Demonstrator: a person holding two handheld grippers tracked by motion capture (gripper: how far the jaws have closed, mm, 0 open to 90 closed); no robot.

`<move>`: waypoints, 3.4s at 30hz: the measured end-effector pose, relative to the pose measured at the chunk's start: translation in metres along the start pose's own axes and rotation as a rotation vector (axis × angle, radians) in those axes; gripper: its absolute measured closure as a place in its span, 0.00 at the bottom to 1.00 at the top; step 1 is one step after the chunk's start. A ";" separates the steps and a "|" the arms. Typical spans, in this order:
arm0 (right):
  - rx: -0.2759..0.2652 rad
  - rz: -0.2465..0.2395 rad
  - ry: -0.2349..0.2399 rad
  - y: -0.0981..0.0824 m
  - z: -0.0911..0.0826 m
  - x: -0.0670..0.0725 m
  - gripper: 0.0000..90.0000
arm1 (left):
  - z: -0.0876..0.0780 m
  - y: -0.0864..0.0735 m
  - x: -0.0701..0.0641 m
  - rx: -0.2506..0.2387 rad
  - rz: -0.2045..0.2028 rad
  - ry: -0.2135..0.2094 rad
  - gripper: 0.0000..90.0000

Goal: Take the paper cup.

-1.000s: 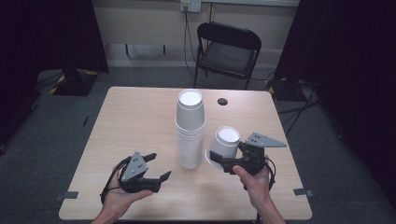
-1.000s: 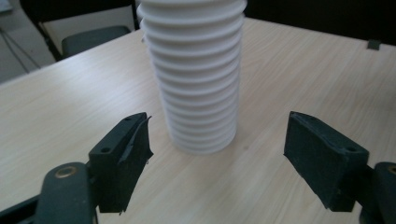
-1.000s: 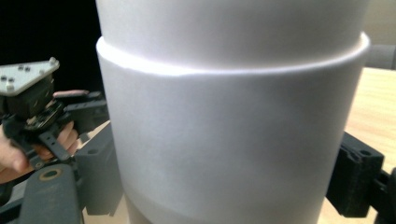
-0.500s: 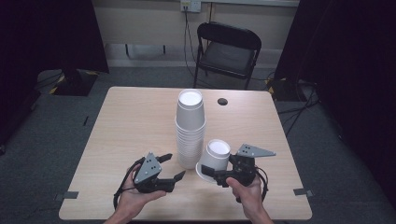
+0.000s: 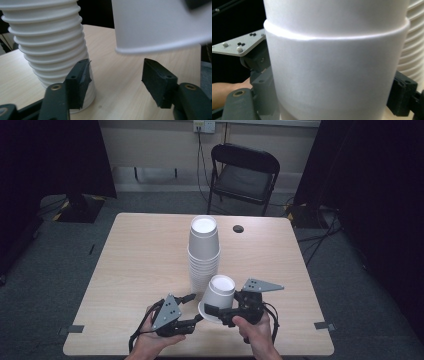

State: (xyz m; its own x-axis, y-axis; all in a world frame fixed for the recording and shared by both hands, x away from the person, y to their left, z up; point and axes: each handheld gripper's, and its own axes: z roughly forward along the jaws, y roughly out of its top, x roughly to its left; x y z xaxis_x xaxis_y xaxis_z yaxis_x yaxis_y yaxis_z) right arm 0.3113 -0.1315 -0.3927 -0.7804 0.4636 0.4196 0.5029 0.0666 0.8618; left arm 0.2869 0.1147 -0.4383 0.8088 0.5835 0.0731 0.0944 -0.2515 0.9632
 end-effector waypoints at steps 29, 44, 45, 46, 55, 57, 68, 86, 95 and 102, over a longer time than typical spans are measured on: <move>0.050 0.044 0.054 -0.009 0.017 0.005 0.16 | 0.000 -0.007 -0.004 -0.051 0.086 0.019 0.91; -0.007 -0.011 0.053 -0.003 0.009 0.005 0.14 | 0.003 -0.009 -0.006 -0.040 0.065 -0.050 0.93; -0.007 -0.011 0.053 -0.003 0.009 0.005 0.14 | 0.003 -0.009 -0.006 -0.040 0.065 -0.050 0.93; -0.021 -0.014 0.057 -0.001 0.007 0.005 0.14 | 0.004 -0.009 -0.008 -0.040 0.036 -0.080 0.93; -0.038 -0.040 0.054 0.004 0.001 0.003 0.15 | 0.006 -0.013 -0.007 -0.002 -0.032 -0.143 0.93; -0.044 -0.051 0.037 0.005 -0.003 0.002 0.15 | 0.005 -0.014 -0.006 0.007 -0.044 -0.148 0.93; -0.076 -0.098 -0.006 0.015 -0.020 -0.006 0.20 | 0.007 -0.019 0.004 0.134 -0.199 -0.227 0.93; 0.032 -0.253 0.052 0.015 -0.010 0.008 0.47 | 0.010 -0.023 0.017 0.279 -0.321 -0.249 0.93; 0.067 -0.293 0.011 0.014 -0.012 0.005 0.53 | 0.008 -0.023 0.018 0.282 -0.317 -0.252 0.93; 0.087 -0.314 -0.013 0.014 -0.013 0.004 0.53 | 0.005 -0.022 0.021 0.259 -0.337 -0.246 0.93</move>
State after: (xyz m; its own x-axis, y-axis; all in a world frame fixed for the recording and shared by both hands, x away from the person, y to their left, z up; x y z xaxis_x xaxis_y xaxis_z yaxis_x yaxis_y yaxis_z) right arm 0.3101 -0.1404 -0.3750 -0.8980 0.4194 0.1331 0.2687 0.2830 0.9207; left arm 0.3048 0.1282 -0.4596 0.8187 0.4737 -0.3246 0.4902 -0.2821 0.8247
